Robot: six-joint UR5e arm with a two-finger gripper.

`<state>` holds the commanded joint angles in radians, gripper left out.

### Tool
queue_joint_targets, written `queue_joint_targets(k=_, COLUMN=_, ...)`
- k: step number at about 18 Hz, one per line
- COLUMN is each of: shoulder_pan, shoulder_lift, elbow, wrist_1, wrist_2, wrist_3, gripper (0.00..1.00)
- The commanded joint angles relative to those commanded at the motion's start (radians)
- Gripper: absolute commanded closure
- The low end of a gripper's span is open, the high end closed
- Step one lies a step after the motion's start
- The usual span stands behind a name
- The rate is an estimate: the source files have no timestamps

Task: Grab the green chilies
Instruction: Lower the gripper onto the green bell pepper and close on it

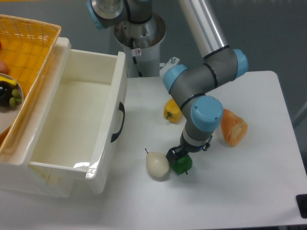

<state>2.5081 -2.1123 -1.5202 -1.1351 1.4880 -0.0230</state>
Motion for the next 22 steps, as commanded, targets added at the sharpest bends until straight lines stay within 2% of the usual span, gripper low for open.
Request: queue_joint_targets(k=22, shoulder_pan=-0.008, shoulder_lift=-0.034, elbow=0.008, wrist_1=0.008, wrist_2=0.002, wrist_3=0.0, gripper=0.0)
